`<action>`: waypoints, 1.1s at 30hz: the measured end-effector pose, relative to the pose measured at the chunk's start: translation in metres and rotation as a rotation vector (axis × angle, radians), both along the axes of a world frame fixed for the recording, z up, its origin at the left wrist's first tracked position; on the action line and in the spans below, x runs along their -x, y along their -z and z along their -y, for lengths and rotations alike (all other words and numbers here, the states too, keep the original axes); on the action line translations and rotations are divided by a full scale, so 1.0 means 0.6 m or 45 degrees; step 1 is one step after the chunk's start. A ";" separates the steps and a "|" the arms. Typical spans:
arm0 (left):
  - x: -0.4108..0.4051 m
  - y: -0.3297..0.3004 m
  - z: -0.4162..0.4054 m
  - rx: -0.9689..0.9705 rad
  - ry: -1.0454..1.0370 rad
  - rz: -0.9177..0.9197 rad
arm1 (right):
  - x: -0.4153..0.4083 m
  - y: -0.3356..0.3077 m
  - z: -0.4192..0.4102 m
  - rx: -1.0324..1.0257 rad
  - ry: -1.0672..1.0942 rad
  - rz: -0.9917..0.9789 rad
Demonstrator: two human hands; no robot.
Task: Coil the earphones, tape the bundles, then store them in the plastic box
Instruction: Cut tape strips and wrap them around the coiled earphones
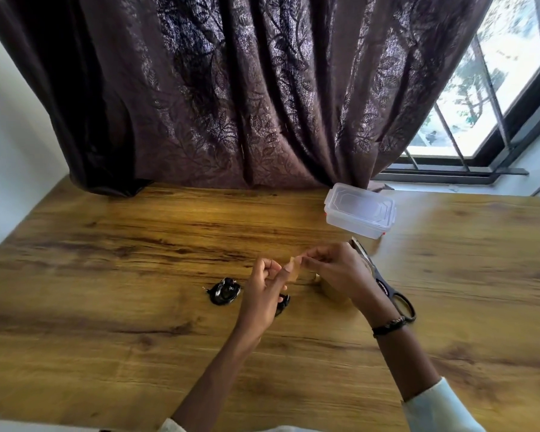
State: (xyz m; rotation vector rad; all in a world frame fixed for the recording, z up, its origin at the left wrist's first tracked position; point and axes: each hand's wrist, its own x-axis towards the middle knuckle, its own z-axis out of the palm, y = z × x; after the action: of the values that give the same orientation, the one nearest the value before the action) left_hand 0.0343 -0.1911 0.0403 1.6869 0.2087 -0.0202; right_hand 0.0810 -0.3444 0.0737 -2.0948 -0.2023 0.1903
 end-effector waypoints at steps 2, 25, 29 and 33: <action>0.003 0.004 -0.003 0.035 -0.017 -0.001 | 0.000 -0.001 -0.006 -0.047 -0.003 -0.030; -0.027 0.046 -0.202 -0.805 -0.003 -0.039 | 0.010 0.016 -0.052 -0.148 0.050 -0.193; -0.034 0.058 -0.198 -0.945 0.118 -0.160 | 0.013 0.020 -0.057 -0.180 0.032 -0.188; -0.041 0.064 -0.191 -1.008 0.168 -0.277 | 0.016 0.015 -0.061 -0.172 0.010 -0.195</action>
State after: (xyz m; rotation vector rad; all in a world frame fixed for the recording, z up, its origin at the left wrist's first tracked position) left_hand 0.0588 -0.0764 0.0020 2.4889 0.2908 -0.2483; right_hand 0.0716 -0.3081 0.0646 -1.9371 -0.1116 0.3219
